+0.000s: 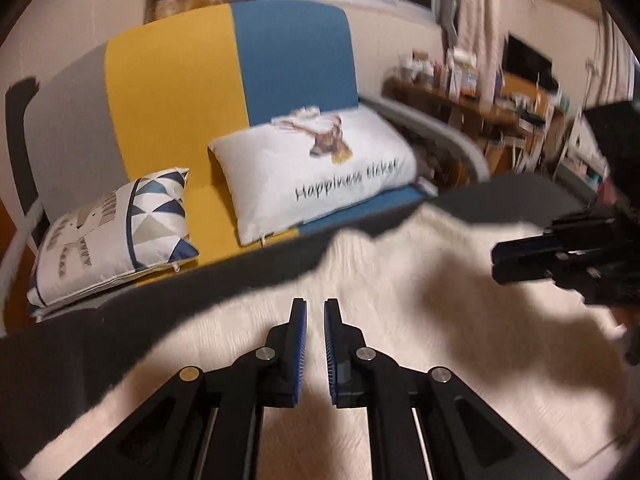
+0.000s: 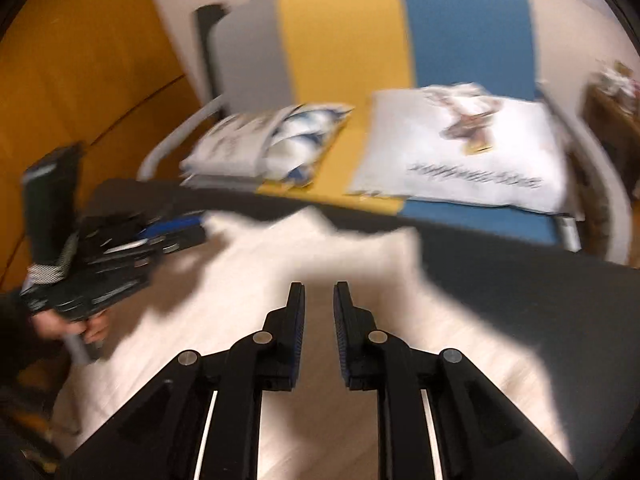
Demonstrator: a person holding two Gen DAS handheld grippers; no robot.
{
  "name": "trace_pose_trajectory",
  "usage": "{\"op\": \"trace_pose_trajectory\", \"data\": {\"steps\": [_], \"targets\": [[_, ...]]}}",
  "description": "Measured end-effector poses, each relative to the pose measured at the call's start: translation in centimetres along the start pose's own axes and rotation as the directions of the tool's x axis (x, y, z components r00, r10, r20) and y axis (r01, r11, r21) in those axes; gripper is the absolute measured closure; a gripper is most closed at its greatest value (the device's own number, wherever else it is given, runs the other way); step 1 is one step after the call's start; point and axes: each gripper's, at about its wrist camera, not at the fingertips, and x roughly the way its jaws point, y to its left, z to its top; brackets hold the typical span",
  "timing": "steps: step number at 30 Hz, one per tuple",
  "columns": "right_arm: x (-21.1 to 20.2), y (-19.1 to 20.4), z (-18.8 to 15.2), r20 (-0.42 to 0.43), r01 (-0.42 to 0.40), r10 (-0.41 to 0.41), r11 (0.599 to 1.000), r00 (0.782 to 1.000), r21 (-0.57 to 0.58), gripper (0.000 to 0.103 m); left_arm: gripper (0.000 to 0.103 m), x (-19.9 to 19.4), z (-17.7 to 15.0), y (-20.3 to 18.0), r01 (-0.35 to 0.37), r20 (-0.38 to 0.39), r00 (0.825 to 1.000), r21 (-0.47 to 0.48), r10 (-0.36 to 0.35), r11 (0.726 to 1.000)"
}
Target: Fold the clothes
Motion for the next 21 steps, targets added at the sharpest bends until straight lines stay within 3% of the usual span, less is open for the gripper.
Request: {"op": "trace_pose_trajectory", "data": {"steps": [3,6,9,10,12,13,14,17,21], "targets": [[2.0,1.4,-1.8,-0.064,0.035,-0.038,0.999,0.997,-0.039,0.087,0.091,1.8,-1.6,0.6,-0.067,-0.061,0.996,-0.010,0.067,0.998],[3.6,1.6,-3.5,-0.061,0.088,-0.091,0.995,0.994,-0.044,0.087,0.092,2.1,-1.6,2.2,-0.053,-0.072,0.996,-0.103,0.046,0.993],[3.4,1.2,-3.4,-0.048,0.101,-0.099,0.994,0.994,0.034,0.089,0.091,1.7,-1.5,2.4,-0.084,-0.090,0.993,-0.136,0.072,0.987],[2.6,1.2,-3.3,-0.042,0.087,-0.084,0.993,0.996,0.078,0.086,0.092,0.8,-1.6,2.0,-0.075,-0.087,0.994,-0.147,0.062,0.986],[0.0,1.4,-3.8,0.017,0.028,-0.031,0.988,0.999,0.155,0.086,0.091,-1.5,-2.0,1.0,-0.028,-0.062,0.998,-0.169,0.018,0.985],[-2.3,1.4,-4.8,0.075,-0.051,0.036,0.976,0.997,0.212,0.085,0.091,-2.5,-2.4,0.5,0.000,-0.047,0.999,-0.172,-0.008,0.985],[-4.7,0.9,-6.6,0.118,-0.110,0.080,0.956,0.990,0.273,0.079,0.091,-3.9,-3.0,-0.4,0.035,-0.033,0.999,-0.166,-0.041,0.986],[-11.8,-1.0,-12.7,0.210,-0.194,0.112,0.884,0.971,0.425,0.063,0.090,-7.2,-5.2,-3.0,0.129,-0.021,0.991,-0.137,-0.133,0.982],[-19.8,-2.8,-21.6,0.172,-0.029,-0.091,0.804,0.981,0.593,0.063,0.090,-11.2,-9.4,-6.7,0.221,-0.030,0.974,-0.113,-0.226,0.969]]}}
